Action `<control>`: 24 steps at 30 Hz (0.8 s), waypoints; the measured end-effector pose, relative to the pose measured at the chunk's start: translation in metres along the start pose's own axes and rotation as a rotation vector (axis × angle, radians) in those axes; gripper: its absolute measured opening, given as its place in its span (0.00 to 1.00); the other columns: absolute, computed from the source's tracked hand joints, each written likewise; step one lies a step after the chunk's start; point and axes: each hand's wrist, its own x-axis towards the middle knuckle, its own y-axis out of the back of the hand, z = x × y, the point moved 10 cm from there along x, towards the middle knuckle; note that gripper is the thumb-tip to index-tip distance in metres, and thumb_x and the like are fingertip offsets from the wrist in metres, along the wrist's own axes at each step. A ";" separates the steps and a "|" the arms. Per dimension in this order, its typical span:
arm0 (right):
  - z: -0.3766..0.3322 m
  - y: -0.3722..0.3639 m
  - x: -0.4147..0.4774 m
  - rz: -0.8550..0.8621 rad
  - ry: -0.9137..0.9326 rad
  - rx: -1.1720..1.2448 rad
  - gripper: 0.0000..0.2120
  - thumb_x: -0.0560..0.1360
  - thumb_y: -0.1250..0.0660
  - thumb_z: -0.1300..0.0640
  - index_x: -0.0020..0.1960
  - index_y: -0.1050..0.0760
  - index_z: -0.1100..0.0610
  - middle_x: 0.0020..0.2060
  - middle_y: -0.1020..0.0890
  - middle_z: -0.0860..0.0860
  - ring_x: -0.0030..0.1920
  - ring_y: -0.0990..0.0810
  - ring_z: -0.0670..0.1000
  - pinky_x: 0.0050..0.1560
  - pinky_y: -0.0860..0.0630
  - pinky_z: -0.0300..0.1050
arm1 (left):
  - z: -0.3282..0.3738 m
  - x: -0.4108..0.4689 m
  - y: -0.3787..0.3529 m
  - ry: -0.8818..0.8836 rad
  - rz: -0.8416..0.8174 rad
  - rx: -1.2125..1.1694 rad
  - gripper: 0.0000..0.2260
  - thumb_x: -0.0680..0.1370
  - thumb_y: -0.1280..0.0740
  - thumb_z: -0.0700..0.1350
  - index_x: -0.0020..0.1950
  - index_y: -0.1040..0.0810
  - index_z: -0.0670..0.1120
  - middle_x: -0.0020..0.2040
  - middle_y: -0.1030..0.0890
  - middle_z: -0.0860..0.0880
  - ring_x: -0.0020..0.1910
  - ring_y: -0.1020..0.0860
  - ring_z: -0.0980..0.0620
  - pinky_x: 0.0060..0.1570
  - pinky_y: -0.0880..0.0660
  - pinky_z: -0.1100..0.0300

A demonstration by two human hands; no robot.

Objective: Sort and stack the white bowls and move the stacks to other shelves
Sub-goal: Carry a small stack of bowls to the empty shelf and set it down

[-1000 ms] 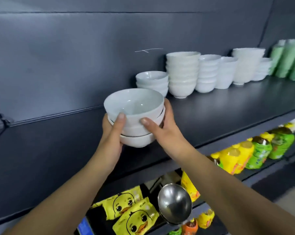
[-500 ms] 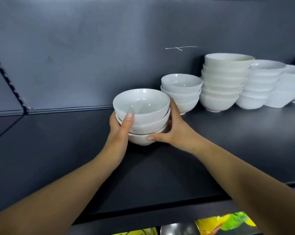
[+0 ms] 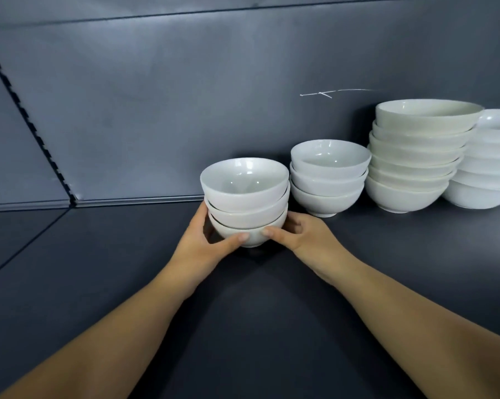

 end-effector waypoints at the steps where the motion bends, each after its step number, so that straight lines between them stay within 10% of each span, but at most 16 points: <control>1: -0.003 0.002 0.001 0.011 0.002 -0.046 0.21 0.68 0.28 0.52 0.60 0.24 0.54 0.56 0.19 0.47 0.56 0.22 0.44 0.62 0.27 0.43 | 0.000 0.003 0.002 0.001 0.004 0.007 0.38 0.60 0.25 0.50 0.68 0.33 0.49 0.62 0.22 0.54 0.62 0.25 0.56 0.63 0.29 0.54; 6: -0.012 0.008 0.012 0.059 0.023 -0.247 0.16 0.71 0.32 0.48 0.55 0.22 0.55 0.45 0.18 0.45 0.47 0.21 0.43 0.48 0.27 0.36 | -0.003 0.019 0.006 0.004 0.060 0.027 0.31 0.65 0.23 0.41 0.66 0.30 0.51 0.59 0.21 0.57 0.58 0.23 0.60 0.55 0.25 0.66; 10: -0.007 0.010 0.024 0.091 -0.002 -0.305 0.23 0.71 0.34 0.44 0.53 0.22 0.63 0.47 0.17 0.58 0.49 0.20 0.56 0.53 0.23 0.54 | -0.008 0.031 0.010 0.009 0.111 0.031 0.27 0.68 0.27 0.37 0.65 0.29 0.48 0.56 0.21 0.58 0.55 0.23 0.64 0.48 0.26 0.72; 24: -0.004 0.008 0.043 0.141 0.012 -0.675 0.28 0.72 0.35 0.43 0.65 0.34 0.58 0.60 0.24 0.55 0.61 0.27 0.55 0.59 0.30 0.46 | -0.018 0.060 0.010 0.011 0.061 0.083 0.25 0.69 0.28 0.38 0.65 0.29 0.46 0.57 0.22 0.57 0.54 0.23 0.65 0.48 0.27 0.73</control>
